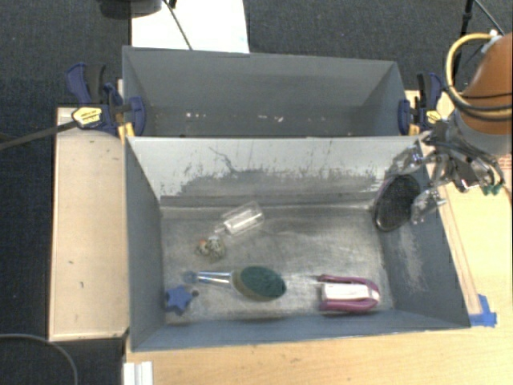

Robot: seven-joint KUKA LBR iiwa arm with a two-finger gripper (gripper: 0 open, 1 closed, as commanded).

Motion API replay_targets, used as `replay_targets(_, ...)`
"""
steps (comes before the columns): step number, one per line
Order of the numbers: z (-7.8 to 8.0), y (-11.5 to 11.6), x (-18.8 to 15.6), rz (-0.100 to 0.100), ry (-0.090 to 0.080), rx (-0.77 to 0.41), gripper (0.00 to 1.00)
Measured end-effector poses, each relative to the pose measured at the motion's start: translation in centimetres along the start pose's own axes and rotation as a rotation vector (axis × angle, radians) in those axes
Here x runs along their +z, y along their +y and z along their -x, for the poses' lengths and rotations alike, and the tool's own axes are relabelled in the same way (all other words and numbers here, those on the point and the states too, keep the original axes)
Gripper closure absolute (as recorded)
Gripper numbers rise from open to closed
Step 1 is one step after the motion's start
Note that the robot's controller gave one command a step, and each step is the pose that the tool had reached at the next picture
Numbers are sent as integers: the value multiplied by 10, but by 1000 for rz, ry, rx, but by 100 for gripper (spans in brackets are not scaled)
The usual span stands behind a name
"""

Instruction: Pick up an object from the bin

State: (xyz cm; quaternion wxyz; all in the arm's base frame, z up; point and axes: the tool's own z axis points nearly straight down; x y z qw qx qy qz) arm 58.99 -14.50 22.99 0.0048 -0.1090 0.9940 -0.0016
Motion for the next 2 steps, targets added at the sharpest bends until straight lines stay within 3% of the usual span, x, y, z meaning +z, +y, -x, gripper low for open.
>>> replay_targets(1,-6,4,58,7,10,-206,100)
replay_targets(2,-2,5,-80,-1,-3,-241,100)
